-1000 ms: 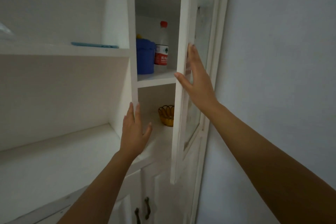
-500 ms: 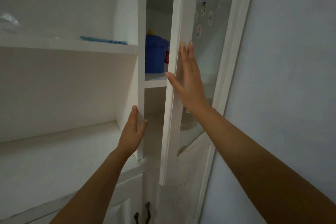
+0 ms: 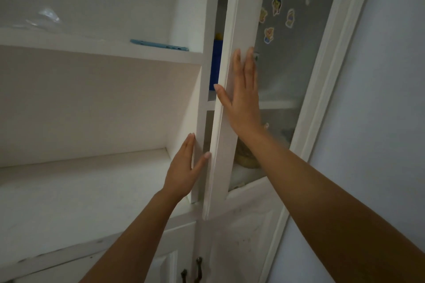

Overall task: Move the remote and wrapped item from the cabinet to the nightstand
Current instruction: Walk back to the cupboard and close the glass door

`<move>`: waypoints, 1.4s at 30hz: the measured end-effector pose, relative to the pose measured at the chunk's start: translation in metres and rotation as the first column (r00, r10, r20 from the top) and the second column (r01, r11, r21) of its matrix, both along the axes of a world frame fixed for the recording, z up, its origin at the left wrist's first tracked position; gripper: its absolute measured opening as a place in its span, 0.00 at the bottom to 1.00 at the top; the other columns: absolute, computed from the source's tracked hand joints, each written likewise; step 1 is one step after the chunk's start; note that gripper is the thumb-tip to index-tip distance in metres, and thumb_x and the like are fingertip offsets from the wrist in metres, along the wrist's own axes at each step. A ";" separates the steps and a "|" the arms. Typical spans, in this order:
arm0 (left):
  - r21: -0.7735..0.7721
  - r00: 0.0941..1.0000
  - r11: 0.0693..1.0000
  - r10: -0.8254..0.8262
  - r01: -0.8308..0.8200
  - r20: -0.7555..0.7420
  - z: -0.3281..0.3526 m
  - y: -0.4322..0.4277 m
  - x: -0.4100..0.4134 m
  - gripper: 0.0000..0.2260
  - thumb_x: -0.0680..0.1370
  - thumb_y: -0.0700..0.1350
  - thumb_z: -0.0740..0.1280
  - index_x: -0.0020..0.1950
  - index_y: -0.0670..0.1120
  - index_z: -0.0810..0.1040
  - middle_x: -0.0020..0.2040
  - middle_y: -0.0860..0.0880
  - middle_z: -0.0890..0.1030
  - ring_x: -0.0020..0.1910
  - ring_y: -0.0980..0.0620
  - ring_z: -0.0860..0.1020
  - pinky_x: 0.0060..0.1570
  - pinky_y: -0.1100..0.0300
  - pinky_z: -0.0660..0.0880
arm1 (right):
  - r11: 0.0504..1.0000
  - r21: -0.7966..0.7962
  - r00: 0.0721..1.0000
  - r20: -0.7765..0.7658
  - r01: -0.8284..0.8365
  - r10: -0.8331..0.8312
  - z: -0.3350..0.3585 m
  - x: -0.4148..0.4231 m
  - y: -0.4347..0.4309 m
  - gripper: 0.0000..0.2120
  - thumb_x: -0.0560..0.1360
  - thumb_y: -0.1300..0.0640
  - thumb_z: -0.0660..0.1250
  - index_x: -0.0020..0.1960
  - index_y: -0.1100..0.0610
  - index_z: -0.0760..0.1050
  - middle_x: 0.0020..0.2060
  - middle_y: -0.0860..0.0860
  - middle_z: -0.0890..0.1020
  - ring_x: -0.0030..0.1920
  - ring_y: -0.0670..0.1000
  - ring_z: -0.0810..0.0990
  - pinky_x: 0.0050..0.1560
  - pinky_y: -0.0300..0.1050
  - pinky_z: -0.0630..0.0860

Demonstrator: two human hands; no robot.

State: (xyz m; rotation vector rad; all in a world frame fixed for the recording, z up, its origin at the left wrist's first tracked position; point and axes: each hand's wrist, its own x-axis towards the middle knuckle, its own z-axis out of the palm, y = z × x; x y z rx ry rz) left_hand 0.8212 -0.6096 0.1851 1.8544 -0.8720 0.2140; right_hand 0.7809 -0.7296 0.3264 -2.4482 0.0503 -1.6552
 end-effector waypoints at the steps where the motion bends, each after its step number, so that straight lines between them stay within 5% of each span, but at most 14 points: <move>1: 0.022 0.999 1.000 0.016 -0.017 0.028 0.000 -0.001 0.000 0.37 0.72 0.67 0.54 0.74 0.51 0.46 0.76 0.52 0.51 0.73 0.53 0.52 0.70 0.52 0.53 | 1.000 -0.009 1.000 -0.013 0.000 0.000 0.001 0.003 -0.001 0.35 0.77 0.48 0.61 0.74 0.56 0.44 0.74 0.59 0.46 0.74 0.58 0.43 0.69 0.43 0.40; 8: 0.263 0.950 0.948 0.099 -0.181 0.297 0.003 -0.004 0.007 0.45 0.69 0.65 0.62 0.73 0.45 0.40 0.76 0.47 0.48 0.74 0.48 0.51 0.72 0.49 0.53 | 0.991 -0.120 0.995 -0.075 0.050 -0.059 0.001 0.011 -0.015 0.36 0.76 0.43 0.59 0.74 0.54 0.43 0.75 0.59 0.47 0.74 0.58 0.45 0.71 0.52 0.47; 12: 0.316 0.910 0.917 0.106 -0.246 0.401 0.003 -0.003 0.010 0.45 0.70 0.66 0.58 0.73 0.44 0.38 0.76 0.45 0.45 0.74 0.49 0.47 0.73 0.49 0.48 | 0.985 -0.158 0.991 -0.098 0.071 -0.087 0.001 0.011 -0.020 0.36 0.76 0.41 0.57 0.74 0.53 0.42 0.75 0.59 0.46 0.74 0.58 0.44 0.71 0.52 0.45; 20: 0.301 0.853 0.900 0.129 -0.314 0.506 -0.006 -0.008 0.016 0.42 0.70 0.68 0.52 0.73 0.43 0.42 0.75 0.43 0.50 0.74 0.47 0.50 0.69 0.51 0.42 | 0.982 -0.173 0.992 -0.093 0.072 -0.089 0.000 0.015 -0.023 0.36 0.76 0.41 0.56 0.74 0.55 0.42 0.74 0.60 0.46 0.74 0.59 0.43 0.71 0.53 0.44; 26: 0.258 0.791 0.887 0.170 -0.382 0.587 -0.011 -0.012 0.021 0.39 0.72 0.69 0.45 0.72 0.42 0.48 0.72 0.39 0.60 0.70 0.43 0.61 0.65 0.42 0.52 | 0.983 -0.172 0.993 -0.077 0.071 -0.085 0.000 0.017 -0.023 0.35 0.76 0.41 0.56 0.74 0.55 0.44 0.74 0.60 0.47 0.74 0.59 0.44 0.70 0.52 0.43; 31: 0.197 0.599 0.885 0.109 -0.421 0.793 -0.018 -0.012 0.025 0.32 0.77 0.62 0.47 0.74 0.46 0.41 0.75 0.46 0.35 0.74 0.47 0.42 0.71 0.44 0.43 | 0.982 -0.176 0.993 -0.087 0.065 -0.082 0.000 0.016 -0.022 0.35 0.76 0.41 0.56 0.74 0.55 0.43 0.74 0.60 0.47 0.74 0.59 0.44 0.70 0.52 0.43; 35: 0.207 0.442 0.865 0.019 -0.457 0.897 -0.010 -0.006 0.030 0.30 0.78 0.59 0.47 0.74 0.46 0.42 0.74 0.49 0.34 0.74 0.49 0.40 0.71 0.47 0.40 | 0.983 -0.176 0.993 -0.089 0.061 -0.077 0.001 0.015 -0.022 0.35 0.76 0.41 0.56 0.74 0.55 0.43 0.74 0.60 0.46 0.74 0.59 0.44 0.70 0.53 0.45; 42: 0.177 0.408 0.856 0.042 -0.486 0.912 -0.011 -0.007 0.037 0.30 0.77 0.60 0.47 0.74 0.47 0.43 0.74 0.50 0.34 0.74 0.49 0.40 0.71 0.47 0.39 | 0.984 -0.168 0.993 -0.088 0.057 -0.073 0.001 0.018 -0.022 0.35 0.76 0.41 0.56 0.74 0.54 0.43 0.74 0.60 0.47 0.74 0.59 0.44 0.70 0.54 0.45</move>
